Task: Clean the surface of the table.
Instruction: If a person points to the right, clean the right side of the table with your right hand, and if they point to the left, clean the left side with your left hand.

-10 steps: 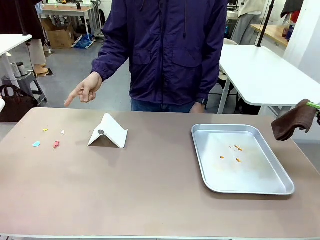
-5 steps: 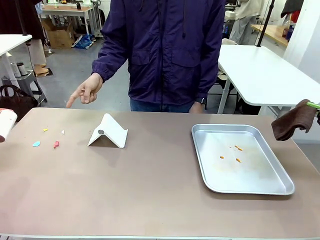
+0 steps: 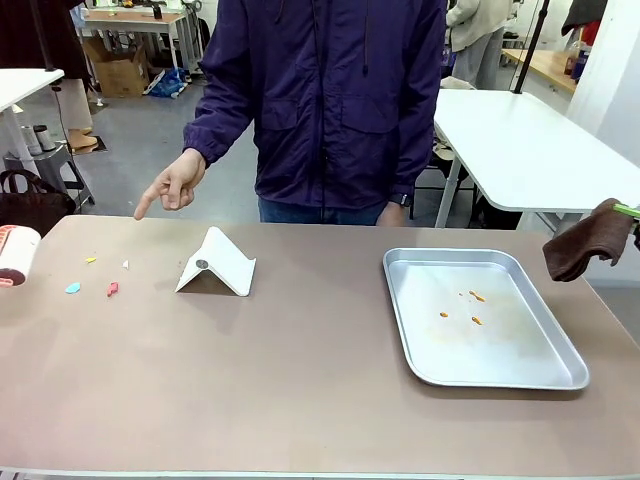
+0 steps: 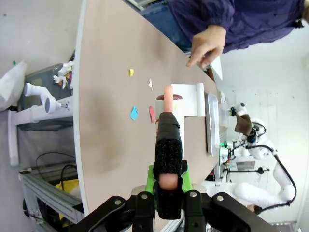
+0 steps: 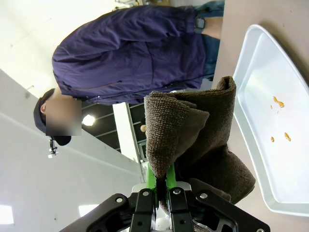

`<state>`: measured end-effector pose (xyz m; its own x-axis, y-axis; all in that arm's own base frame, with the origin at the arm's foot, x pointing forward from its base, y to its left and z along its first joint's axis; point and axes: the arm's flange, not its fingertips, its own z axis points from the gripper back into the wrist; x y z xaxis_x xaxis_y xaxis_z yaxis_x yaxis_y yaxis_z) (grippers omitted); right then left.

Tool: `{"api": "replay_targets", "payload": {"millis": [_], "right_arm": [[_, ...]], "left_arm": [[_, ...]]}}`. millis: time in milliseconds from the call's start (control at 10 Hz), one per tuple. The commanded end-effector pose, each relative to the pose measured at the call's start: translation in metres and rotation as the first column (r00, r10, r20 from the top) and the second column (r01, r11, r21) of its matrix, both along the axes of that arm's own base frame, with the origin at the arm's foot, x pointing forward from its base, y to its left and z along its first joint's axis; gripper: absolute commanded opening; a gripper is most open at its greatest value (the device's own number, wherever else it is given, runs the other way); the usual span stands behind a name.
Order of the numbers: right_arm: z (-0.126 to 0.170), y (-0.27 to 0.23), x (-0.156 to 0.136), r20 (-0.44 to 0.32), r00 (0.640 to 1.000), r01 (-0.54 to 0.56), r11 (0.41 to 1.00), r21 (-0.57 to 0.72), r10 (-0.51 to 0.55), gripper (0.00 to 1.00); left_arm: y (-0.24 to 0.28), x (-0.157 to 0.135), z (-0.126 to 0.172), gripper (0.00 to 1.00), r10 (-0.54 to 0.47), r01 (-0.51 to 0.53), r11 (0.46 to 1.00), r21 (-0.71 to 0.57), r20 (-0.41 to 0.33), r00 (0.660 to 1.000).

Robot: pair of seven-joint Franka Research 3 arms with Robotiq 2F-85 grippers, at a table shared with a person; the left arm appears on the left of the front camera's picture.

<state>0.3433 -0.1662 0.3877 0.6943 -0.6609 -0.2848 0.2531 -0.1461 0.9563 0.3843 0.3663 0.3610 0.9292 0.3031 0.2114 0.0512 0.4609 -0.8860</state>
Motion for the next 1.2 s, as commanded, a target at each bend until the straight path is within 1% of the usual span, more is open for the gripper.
{"api": "replay_targets", "payload": {"millis": [0, 200, 600, 1100], "right_arm": [[0.004, -0.002, -0.003, 0.012, 1.0, -0.014, 1.0, 0.004, 0.014, 0.05], [0.004, -0.002, -0.003, 0.012, 1.0, -0.014, 1.0, 0.004, 0.014, 0.05], [0.004, -0.002, -0.003, 0.012, 1.0, -0.014, 1.0, 0.004, 0.014, 0.05], [0.004, -0.002, -0.003, 0.012, 1.0, -0.014, 1.0, 0.004, 0.014, 0.05]], "left_arm": [[-0.015, 0.002, 0.004, 0.22, 0.043, -0.043, 0.999, 0.019, -0.001, 0.999], [-0.017, 0.007, 0.0, 0.22, 0.079, -0.08, 0.995, 0.059, 0.007, 0.997], [-0.03, 0.024, -0.008, 0.22, 0.115, -0.115, 0.986, 0.117, 0.01, 0.993], [-0.051, 0.039, -0.019, 0.22, 0.107, -0.108, 0.979, 0.172, 0.016, 0.994]]}}
